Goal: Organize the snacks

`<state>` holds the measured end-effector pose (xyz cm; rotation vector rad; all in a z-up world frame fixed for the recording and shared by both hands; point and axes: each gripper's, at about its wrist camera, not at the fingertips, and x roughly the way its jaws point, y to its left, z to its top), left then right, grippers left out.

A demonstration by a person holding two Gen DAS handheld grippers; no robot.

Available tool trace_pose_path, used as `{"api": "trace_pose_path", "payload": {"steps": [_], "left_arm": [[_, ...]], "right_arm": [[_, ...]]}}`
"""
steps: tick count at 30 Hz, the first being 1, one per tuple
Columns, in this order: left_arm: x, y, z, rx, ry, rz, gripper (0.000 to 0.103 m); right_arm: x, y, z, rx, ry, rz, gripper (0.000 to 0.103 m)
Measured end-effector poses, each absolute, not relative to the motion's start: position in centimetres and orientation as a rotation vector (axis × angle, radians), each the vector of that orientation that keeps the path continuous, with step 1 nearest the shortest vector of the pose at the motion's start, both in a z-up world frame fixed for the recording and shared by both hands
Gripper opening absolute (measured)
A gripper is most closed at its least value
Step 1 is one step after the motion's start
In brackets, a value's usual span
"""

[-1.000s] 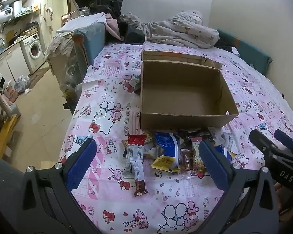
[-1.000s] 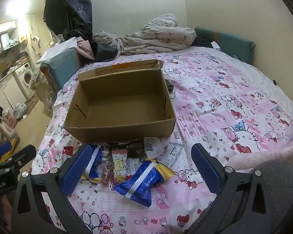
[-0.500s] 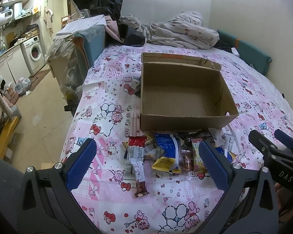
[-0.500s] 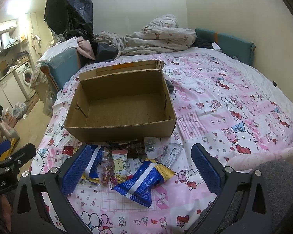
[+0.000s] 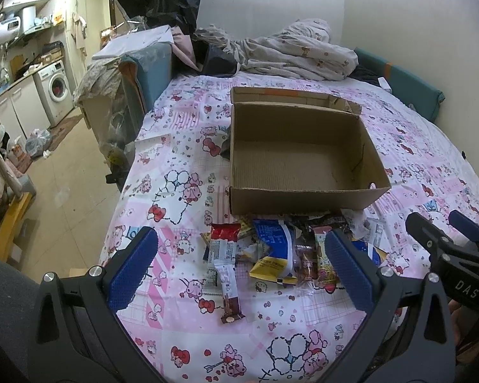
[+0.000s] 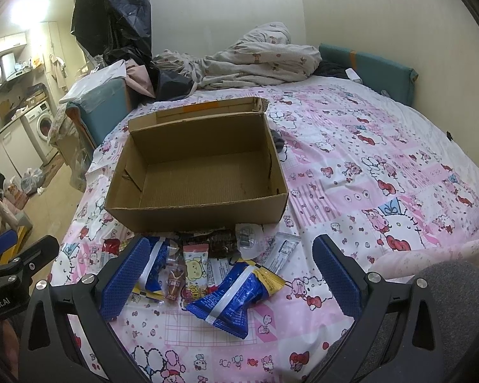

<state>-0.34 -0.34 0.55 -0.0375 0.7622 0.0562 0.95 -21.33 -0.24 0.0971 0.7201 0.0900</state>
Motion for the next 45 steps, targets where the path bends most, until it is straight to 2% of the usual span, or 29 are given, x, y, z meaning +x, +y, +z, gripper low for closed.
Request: {"api": "trace_pose_path", "payload": {"steps": [30, 41, 45], "left_arm": [[-0.1, -0.1, 0.2, -0.053, 0.780, 0.054, 0.103], [0.0, 0.4, 0.3, -0.062, 0.791, 0.070, 0.103], [0.3, 0.7, 0.1, -0.079, 0.802, 0.086, 0.103]], "right_arm": [[0.9, -21.2, 0.0, 0.092, 0.717, 0.075, 0.103], [1.7, -22.3, -0.2, 0.167, 0.775, 0.130, 0.103], [3.2, -23.9, -1.1, 0.247, 0.870, 0.178, 0.103]]}}
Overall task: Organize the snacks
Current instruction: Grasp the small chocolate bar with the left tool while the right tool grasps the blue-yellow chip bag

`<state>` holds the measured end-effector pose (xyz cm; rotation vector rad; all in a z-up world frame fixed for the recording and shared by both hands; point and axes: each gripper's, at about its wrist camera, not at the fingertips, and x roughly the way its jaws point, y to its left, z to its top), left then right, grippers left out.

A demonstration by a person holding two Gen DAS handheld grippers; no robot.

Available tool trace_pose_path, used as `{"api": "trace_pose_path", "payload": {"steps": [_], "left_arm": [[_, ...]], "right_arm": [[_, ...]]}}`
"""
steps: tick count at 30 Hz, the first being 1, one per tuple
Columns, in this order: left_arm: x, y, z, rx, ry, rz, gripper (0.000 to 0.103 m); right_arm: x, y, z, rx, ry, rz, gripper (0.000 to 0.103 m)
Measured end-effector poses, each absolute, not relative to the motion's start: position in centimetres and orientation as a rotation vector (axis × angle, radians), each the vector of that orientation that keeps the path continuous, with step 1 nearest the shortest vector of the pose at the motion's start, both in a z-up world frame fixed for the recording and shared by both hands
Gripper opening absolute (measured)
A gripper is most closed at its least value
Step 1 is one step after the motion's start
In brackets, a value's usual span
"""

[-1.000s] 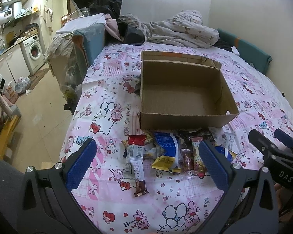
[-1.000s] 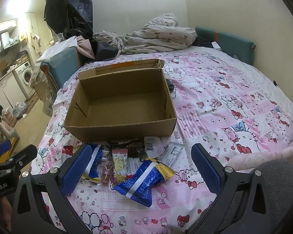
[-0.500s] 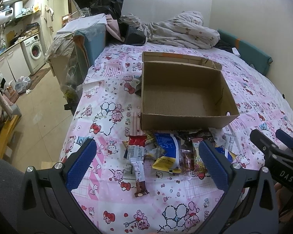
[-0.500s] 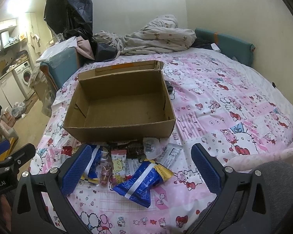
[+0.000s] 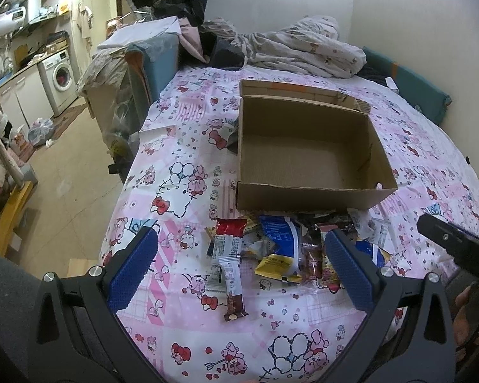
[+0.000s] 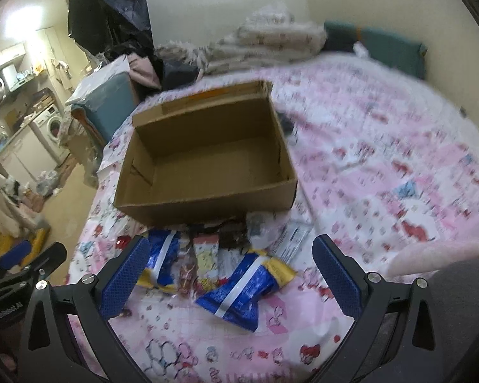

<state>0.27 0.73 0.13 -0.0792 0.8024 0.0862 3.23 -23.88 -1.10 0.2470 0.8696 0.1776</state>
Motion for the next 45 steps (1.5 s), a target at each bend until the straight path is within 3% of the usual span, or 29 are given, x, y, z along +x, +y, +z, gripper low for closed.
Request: {"api": "trace_pose_path", "payload": {"steps": [5, 10, 15, 17, 20, 23, 30, 38, 45], "left_arm": [[0.7, 1.6, -0.3, -0.140, 0.838, 0.093, 0.103], [1.1, 2.1, -0.7, -0.167, 0.865, 0.106, 0.103], [1.5, 2.7, -1.2, -0.176, 0.896, 0.126, 0.103], [1.7, 3.1, -1.4, -0.190, 0.913, 0.134, 0.103], [1.8, 3.7, -1.9, -0.202, 0.939, 0.154, 0.103], [2.0, 4.1, -2.3, -0.209, 0.961, 0.163, 0.103], [3.3, 5.1, -4.5, -0.277, 1.063, 0.145, 0.100], [4.7, 2.8, -10.5, -0.203, 1.301, 0.102, 0.057], [5.4, 1.3, -13.5, -0.106, 1.386, 0.106, 0.030]], "right_arm": [[5.0, -27.0, -3.9, 0.450, 1.008, 0.171, 0.102], [7.0, -28.3, -9.1, 0.672, 1.248, 0.143, 0.085], [8.5, -26.2, -13.6, 0.696, 1.419, 0.121, 0.081], [9.2, -25.2, -14.5, 0.673, 1.441, 0.115, 0.077], [9.8, -24.2, -15.2, 0.611, 1.466, 0.096, 0.054], [9.1, -24.0, -14.6, 0.592, 1.460, 0.099, 0.045], [8.0, -25.0, -10.0, 0.598, 1.342, 0.228, 0.044], [7.8, -27.3, -9.2, 0.722, 1.259, 0.334, 0.044], [7.8, -28.0, -9.2, 0.737, 1.261, 0.349, 0.044]]}}
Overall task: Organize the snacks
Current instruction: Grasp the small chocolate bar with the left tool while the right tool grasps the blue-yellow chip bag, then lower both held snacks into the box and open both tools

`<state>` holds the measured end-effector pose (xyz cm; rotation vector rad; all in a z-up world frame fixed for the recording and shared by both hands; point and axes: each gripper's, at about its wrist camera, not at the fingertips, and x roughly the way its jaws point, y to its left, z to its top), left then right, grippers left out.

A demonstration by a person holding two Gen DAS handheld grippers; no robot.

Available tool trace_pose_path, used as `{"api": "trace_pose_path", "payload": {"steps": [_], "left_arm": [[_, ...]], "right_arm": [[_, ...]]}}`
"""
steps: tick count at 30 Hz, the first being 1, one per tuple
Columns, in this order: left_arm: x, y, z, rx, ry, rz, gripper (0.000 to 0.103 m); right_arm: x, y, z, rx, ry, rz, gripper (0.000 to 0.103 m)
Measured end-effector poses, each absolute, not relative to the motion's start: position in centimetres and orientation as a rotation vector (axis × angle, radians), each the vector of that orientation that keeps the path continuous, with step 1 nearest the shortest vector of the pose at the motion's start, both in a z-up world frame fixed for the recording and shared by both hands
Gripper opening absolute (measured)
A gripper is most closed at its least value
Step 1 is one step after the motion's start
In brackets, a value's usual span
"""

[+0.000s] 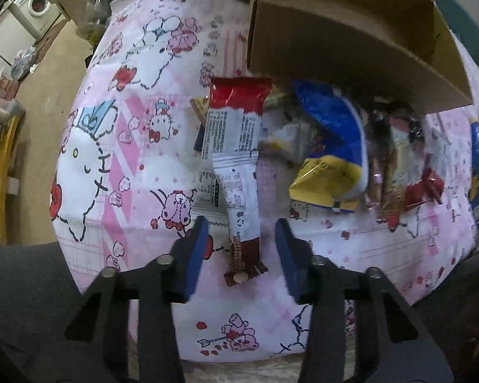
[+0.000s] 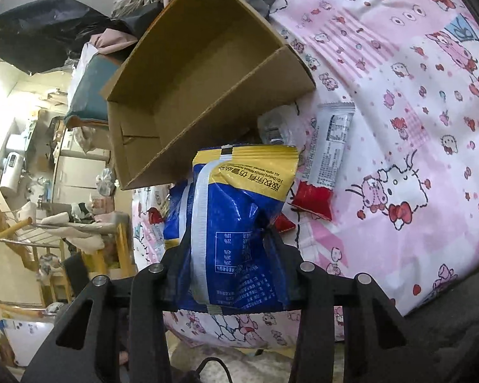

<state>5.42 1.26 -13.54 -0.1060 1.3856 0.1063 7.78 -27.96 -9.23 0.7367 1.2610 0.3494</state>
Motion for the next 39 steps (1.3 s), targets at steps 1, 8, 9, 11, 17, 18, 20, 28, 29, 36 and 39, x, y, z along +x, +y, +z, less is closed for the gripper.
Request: {"api": "trace_pose_path", "payload": {"steps": [1, 8, 9, 11, 17, 18, 20, 28, 29, 36, 39], "left_arm": [[5.4, 1.3, -13.8, -0.107, 1.392, 0.107, 0.019], [3.8, 1.0, -11.2, -0.124, 1.334, 0.090, 0.012], [3.5, 1.1, -10.3, -0.137, 1.318, 0.080, 0.012], [3.2, 1.2, -8.7, -0.167, 1.292, 0.067, 0.012], [4.8, 1.6, -4.0, -0.192, 1.190, 0.049, 0.013], [5.2, 1.6, -3.2, -0.191, 1.175, 0.043, 0.012], [6.3, 1.5, -1.8, -0.181, 1.142, 0.028, 0.013], [10.7, 0.8, 1.2, -0.167, 1.066, -0.038, 0.013], [11.2, 0.6, 1.4, -0.165, 1.058, -0.042, 0.012], [15.0, -1.2, 2.1, -0.127, 1.022, -0.092, 0.012], [16.4, -1.8, 1.7, -0.110, 1.020, -0.103, 0.013]], "right_arm": [[7.7, -27.9, -9.2, 0.735, 1.257, 0.351, 0.044], [7.8, -26.7, -8.8, 0.731, 1.243, 0.369, 0.044], [7.7, -26.6, -8.6, 0.727, 1.237, 0.371, 0.044], [7.6, -26.5, -8.3, 0.717, 1.229, 0.376, 0.044], [7.8, -26.4, -6.5, 0.738, 1.150, 0.434, 0.044], [8.1, -26.4, -6.0, 0.748, 1.128, 0.452, 0.044], [8.4, -26.4, -5.1, 0.758, 1.083, 0.475, 0.044], [11.5, -26.0, -2.7, 0.729, 1.000, 0.530, 0.044], [12.1, -26.0, -2.5, 0.714, 0.995, 0.529, 0.044], [15.8, -26.6, -2.0, 0.670, 0.970, 0.502, 0.044], [17.7, -26.8, -2.1, 0.648, 0.963, 0.480, 0.044]]}}
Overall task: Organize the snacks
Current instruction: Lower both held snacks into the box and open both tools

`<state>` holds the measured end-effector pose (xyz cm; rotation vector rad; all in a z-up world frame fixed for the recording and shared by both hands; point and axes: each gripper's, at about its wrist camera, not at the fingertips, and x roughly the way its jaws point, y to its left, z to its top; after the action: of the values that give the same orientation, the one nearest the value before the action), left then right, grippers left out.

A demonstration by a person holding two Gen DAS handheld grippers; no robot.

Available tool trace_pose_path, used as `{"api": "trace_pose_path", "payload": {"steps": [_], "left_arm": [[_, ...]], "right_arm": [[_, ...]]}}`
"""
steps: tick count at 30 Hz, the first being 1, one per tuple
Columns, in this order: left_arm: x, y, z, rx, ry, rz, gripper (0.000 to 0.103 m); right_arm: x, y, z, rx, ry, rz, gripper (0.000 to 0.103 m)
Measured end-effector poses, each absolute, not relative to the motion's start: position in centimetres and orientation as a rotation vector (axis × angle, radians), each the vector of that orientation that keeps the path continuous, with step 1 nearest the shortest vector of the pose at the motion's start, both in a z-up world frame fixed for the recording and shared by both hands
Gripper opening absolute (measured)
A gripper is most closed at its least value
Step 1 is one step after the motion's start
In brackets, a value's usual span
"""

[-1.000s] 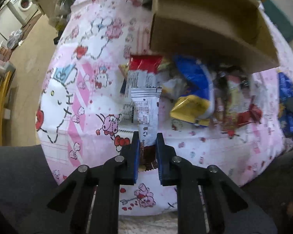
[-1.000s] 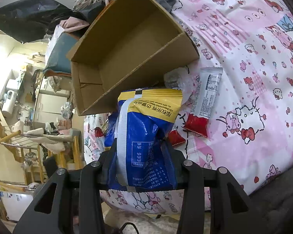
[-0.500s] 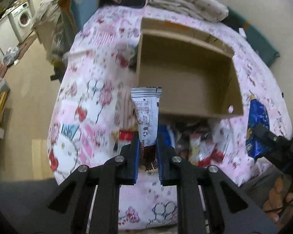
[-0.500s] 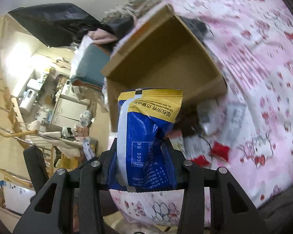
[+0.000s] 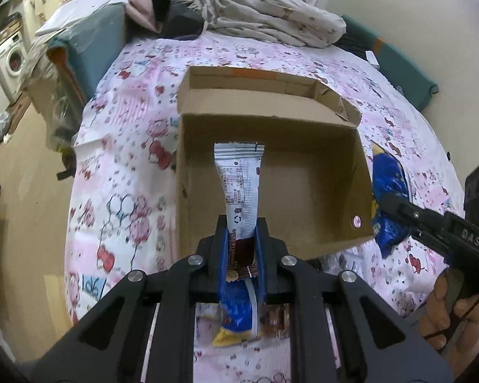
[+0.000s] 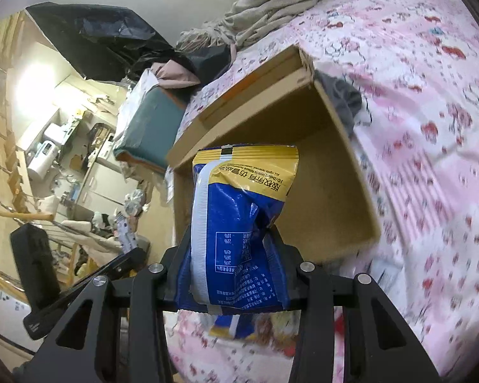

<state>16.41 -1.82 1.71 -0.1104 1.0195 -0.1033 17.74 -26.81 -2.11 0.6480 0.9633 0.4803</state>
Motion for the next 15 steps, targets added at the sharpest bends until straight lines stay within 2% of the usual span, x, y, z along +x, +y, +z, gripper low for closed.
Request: {"api": "trace_pose_path", "payload": {"steps": [15], "left_arm": [[22.0, -4.6, -2.0, -0.019, 1.009, -0.113, 0.013]], "right_arm": [[23.9, -25.3, -5.6, 0.568, 1.042, 0.410, 0.044]]}}
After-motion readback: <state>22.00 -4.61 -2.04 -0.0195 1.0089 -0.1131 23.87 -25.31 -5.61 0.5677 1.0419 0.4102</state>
